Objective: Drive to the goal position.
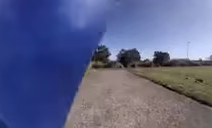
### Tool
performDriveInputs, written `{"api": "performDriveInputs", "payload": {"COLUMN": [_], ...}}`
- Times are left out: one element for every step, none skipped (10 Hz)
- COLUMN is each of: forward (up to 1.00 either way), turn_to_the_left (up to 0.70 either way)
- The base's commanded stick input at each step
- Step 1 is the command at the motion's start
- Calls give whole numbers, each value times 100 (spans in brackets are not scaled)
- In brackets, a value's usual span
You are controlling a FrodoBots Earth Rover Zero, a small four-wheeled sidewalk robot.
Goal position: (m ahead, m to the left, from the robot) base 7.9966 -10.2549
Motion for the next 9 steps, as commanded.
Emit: {"api": "performDriveInputs", "payload": {"forward": [100, 100, 100, 100, 100, 100, 100, 100, 100], "turn_to_the_left": [0, 0, 0, 0, 0, 0, 0, 0, 0]}}
